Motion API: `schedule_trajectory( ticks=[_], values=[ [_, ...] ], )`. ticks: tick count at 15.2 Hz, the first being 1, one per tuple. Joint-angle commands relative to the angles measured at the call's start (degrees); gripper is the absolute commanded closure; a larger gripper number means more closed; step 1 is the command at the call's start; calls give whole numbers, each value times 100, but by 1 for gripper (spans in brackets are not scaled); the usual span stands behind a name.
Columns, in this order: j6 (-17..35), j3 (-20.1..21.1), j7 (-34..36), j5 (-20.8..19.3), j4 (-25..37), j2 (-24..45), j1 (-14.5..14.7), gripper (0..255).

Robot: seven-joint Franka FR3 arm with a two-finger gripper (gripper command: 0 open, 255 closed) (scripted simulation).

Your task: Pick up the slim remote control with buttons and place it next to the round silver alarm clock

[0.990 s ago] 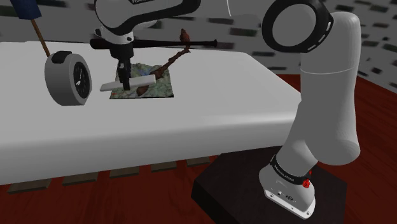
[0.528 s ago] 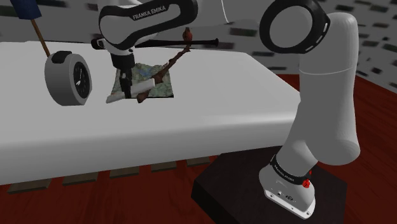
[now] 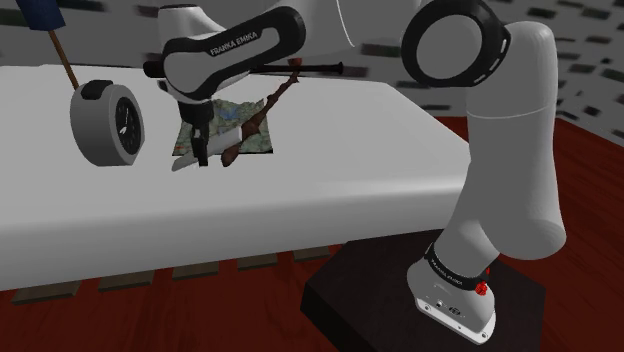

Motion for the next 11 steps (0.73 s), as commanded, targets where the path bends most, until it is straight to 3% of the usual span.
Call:
schedule_trajectory(
  ticks=[1,10,11],
  values=[
    [116,-4,-5,-3,-65,112,-6,255],
    [159,-4,-5,-2,-87,133,-6,255],
    [176,-4,-4,-3,-100,137,-6,0]
  ],
)
